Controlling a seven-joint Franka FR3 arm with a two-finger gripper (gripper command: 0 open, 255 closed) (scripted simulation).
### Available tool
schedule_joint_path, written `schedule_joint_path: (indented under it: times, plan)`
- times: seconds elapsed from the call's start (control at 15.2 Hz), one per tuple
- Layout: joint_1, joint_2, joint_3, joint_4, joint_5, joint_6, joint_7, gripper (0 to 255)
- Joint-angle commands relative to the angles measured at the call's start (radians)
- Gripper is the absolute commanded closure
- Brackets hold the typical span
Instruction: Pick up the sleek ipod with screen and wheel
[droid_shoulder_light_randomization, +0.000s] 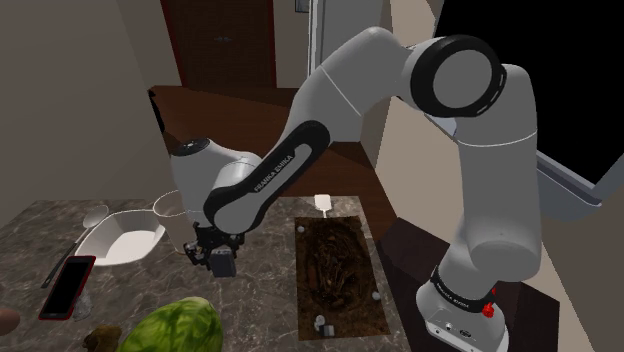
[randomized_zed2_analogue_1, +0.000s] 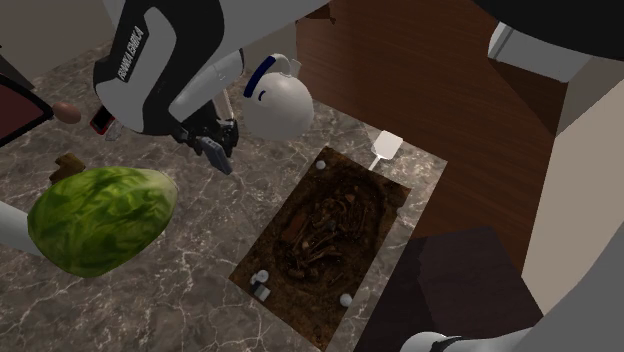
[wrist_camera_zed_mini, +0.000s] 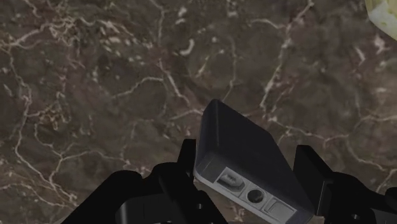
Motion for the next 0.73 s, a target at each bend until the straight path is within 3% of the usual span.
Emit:
schedule_joint_path:
  times: [0.0,0.66]
  plan:
    - [-0.004,-0.014,0.005,0.001,0.009,-0.014,-0.006,255]
    - [-0.025,-0.098,0.033,0.032,0.063,-0.120,-0.041,255]
